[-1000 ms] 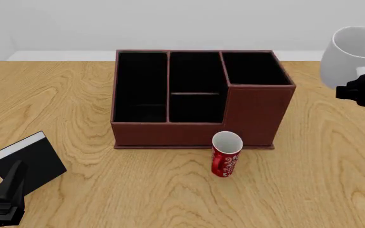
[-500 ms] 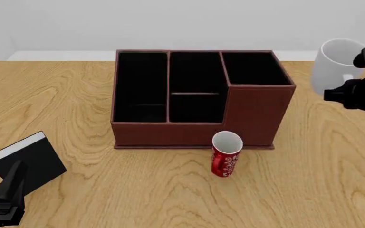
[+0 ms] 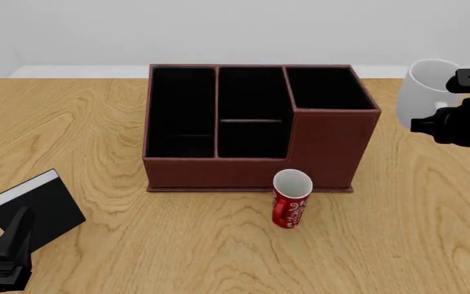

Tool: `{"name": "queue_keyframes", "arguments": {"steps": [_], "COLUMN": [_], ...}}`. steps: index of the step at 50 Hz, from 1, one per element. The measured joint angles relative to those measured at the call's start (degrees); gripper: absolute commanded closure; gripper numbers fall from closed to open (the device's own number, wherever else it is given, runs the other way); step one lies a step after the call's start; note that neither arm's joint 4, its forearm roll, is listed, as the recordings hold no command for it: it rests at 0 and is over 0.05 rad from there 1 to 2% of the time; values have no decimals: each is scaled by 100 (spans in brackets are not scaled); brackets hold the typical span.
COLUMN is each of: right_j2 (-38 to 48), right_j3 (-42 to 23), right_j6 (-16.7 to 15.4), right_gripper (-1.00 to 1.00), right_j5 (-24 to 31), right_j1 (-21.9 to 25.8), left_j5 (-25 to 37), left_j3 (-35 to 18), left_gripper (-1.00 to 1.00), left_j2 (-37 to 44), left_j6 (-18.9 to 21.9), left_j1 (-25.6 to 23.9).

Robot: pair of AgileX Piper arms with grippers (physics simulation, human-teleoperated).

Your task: Pick up the white mug and place it to the right of the caddy.

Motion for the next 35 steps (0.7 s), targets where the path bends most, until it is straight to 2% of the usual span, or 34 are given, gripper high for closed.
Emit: {"name": "queue_keyframes", "arguments": {"steps": [35], "right_j2": [638], "right_j3": [245], "right_j6": [119], "right_gripper": [100], "right_j5": [-504], "right_j1": [-42], "left_j5": [0], "left_j3": [0], "left_gripper": [-100], "left_j2": [0], "left_j6": [0], "left_j1": [0]}}
